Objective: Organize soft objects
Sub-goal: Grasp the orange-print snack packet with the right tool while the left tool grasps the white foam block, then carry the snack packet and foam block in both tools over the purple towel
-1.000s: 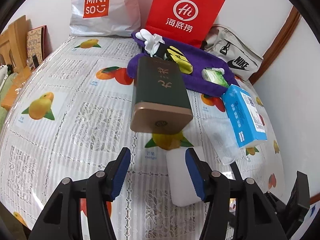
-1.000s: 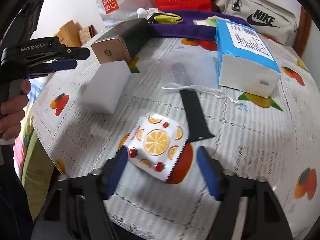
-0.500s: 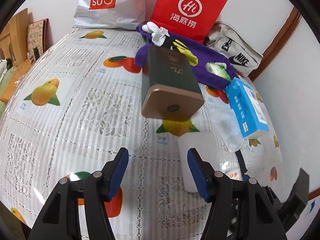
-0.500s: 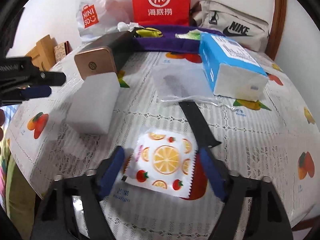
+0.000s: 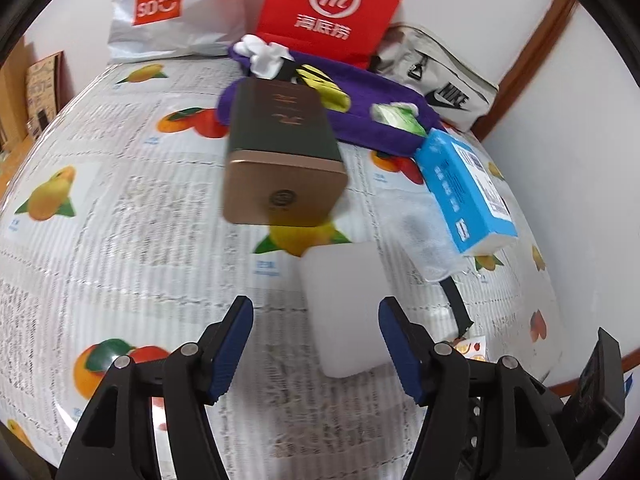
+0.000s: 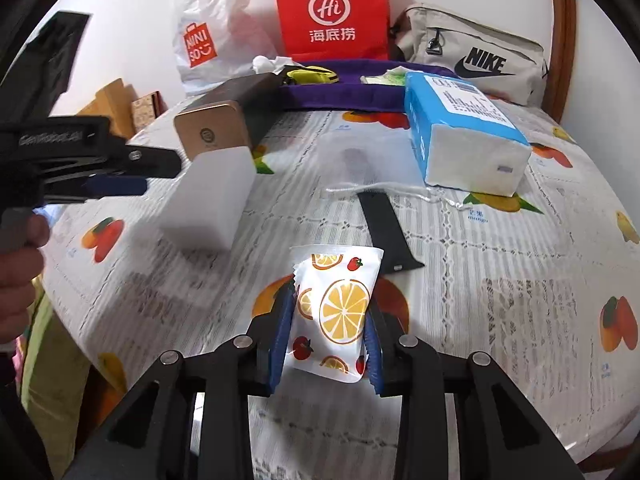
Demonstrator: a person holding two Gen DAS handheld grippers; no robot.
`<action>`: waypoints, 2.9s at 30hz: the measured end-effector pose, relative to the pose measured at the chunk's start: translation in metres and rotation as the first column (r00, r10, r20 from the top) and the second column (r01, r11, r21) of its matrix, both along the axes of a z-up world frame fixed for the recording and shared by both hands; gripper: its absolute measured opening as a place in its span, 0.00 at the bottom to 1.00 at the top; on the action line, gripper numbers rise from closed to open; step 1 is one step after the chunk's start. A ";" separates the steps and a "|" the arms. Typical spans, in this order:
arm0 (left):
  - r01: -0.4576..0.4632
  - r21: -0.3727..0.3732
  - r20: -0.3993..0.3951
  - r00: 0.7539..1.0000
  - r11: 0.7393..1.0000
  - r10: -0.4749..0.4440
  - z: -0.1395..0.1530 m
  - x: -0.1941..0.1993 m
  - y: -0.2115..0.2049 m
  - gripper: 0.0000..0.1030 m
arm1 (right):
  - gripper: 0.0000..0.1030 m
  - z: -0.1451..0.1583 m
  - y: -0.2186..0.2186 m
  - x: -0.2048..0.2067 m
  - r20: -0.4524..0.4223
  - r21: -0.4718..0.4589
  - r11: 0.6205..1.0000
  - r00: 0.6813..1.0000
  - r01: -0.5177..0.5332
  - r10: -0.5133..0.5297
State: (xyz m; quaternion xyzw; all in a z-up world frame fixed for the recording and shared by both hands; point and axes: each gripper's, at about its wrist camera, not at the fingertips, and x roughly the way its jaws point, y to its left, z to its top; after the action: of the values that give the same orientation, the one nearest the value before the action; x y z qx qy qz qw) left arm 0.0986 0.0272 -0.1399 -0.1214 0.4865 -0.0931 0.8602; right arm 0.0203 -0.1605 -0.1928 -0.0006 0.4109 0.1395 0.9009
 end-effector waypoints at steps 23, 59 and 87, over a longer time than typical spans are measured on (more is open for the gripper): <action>0.014 0.235 -0.079 0.997 0.972 0.005 -0.016 0.012 -0.032 0.49 | 0.32 -0.006 -0.072 0.010 0.004 -0.040 0.996 0.997 0.079 -0.079; -0.102 0.198 0.115 0.990 0.975 0.080 0.097 0.093 -0.009 0.50 | 0.32 0.120 -0.089 0.117 0.129 0.023 0.999 0.990 0.047 -0.050; -0.119 0.177 0.148 0.985 0.977 0.093 0.108 0.238 -0.008 0.52 | 0.33 0.159 -0.069 0.306 0.155 0.120 0.993 0.988 -0.007 -0.012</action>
State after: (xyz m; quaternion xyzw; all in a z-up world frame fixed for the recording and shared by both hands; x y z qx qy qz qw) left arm 0.3366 0.0193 -0.0321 -0.0598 0.4250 -0.0097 0.9032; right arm 0.3266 -0.2296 -0.0335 0.0432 0.3303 0.1622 0.9288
